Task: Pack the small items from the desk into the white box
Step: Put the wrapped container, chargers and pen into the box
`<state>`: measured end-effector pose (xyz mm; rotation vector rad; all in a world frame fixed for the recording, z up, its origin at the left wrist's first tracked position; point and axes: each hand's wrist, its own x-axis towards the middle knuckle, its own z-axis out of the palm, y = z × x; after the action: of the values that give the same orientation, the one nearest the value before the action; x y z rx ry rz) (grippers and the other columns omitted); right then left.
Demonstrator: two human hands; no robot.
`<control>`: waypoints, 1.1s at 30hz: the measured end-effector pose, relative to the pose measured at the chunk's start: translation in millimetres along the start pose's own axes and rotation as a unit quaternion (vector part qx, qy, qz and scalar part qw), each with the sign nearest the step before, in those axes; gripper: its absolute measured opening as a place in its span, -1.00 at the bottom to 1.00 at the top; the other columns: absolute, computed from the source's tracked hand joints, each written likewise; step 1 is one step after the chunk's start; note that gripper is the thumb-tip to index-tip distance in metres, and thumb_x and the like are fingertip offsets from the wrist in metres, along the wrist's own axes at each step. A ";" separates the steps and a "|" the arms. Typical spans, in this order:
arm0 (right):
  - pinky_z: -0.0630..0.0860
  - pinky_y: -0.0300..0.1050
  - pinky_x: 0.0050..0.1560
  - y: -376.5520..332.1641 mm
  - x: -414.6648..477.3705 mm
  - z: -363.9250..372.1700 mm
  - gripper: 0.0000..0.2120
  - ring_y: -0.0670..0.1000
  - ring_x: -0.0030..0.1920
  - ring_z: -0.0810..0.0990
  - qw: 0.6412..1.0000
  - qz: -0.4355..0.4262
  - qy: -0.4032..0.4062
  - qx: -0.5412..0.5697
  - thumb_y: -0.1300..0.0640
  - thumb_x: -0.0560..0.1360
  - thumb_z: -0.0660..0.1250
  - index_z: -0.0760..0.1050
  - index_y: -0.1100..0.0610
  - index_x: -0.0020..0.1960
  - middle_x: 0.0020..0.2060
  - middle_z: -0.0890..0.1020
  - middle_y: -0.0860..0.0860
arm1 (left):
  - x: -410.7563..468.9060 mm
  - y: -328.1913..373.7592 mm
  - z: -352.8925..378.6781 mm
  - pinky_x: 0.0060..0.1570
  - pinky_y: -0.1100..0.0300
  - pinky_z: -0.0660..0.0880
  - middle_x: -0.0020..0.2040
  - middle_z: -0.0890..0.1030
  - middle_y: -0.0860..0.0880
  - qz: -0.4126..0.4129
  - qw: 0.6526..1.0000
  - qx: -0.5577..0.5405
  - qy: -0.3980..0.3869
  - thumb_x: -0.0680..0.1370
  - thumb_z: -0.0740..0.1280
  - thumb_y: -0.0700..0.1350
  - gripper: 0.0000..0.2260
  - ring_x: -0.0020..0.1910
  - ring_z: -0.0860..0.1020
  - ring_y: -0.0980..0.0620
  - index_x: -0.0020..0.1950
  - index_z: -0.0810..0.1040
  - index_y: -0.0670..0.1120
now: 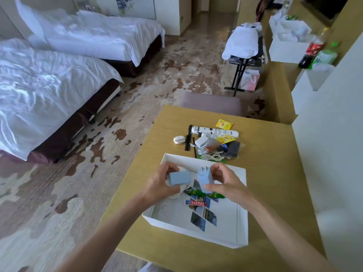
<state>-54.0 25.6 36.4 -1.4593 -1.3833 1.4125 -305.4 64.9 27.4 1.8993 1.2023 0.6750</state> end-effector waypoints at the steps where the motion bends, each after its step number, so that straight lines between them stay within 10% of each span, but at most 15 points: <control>1: 0.57 -0.05 0.00 2.9 -2.8 2.2 -0.58 0.05 0.03 0.62 1.000 0.014 -0.006 0.007 0.13 0.30 0.55 0.43 0.05 0.06 0.01 0.62 0.06 | -3.3 -2.6 1.8 -0.06 0.28 0.54 0.02 0.50 0.11 0.025 0.999 0.046 -0.016 0.30 0.52 -0.13 -0.56 0.00 0.52 0.11 0.09 0.44 0.06; 5: 0.56 -0.21 -0.18 14.9 -10.7 14.9 -0.56 -0.02 0.00 0.64 0.997 0.068 -0.025 0.013 0.14 0.38 0.52 0.39 -0.05 0.14 0.04 0.62 0.01 | -12.9 -15.0 8.0 -0.04 0.45 0.43 0.03 0.52 -0.01 0.146 0.971 0.169 -0.082 0.36 0.51 -0.10 -0.57 -0.05 0.48 0.14 0.20 0.55 -0.10; 11: 0.62 -0.06 0.00 29.1 -15.1 27.7 -0.56 -0.03 -0.02 0.65 0.994 0.097 -0.004 -0.054 0.14 0.34 0.54 0.48 -0.10 0.15 0.00 0.65 0.01 | -15.0 -30.5 5.2 0.25 0.15 0.24 0.19 0.58 0.09 0.169 0.918 0.312 -0.176 0.48 0.34 0.12 -0.59 0.21 0.40 0.09 0.29 0.50 0.03; 17: 0.52 -0.19 -0.06 39.1 -20.3 38.5 -0.50 -0.04 -0.01 0.56 0.982 0.124 -0.016 -0.143 0.11 0.30 0.52 0.46 -0.05 0.19 0.03 0.54 -0.03 | -12.0 -37.0 4.4 0.32 0.15 0.30 0.31 0.49 -0.06 0.134 0.908 0.287 -0.275 0.51 0.36 -0.07 -0.61 0.31 0.40 0.00 0.33 0.46 -0.09; 25: 0.46 -0.29 -0.27 57.9 -19.0 58.2 -0.55 -0.09 -0.19 0.52 0.973 0.138 -0.038 -0.179 0.24 0.29 0.55 0.50 -0.01 0.10 0.06 0.56 -0.12 | -6.6 -41.7 13.6 -0.15 0.14 0.34 0.18 0.50 -0.09 0.144 0.831 0.424 -0.330 0.51 0.34 0.07 -0.64 0.07 0.52 -0.09 0.21 0.46 -0.11; 33: 0.55 -0.14 0.12 75.6 -14.6 68.3 -0.53 -0.08 0.06 0.57 0.971 0.125 -0.025 -0.203 0.20 0.27 0.60 0.54 -0.03 0.11 0.03 0.60 -0.07 | -4.1 -42.6 14.1 -0.20 0.13 0.33 0.07 0.59 -0.11 0.179 0.782 0.493 -0.336 0.49 0.33 0.01 -0.67 -0.01 0.55 -0.09 0.19 0.48 -0.10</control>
<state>-100.1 -18.0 -44.7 -1.9276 -1.6356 1.3753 -317.6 67.4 -16.0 2.8938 0.7232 -0.6313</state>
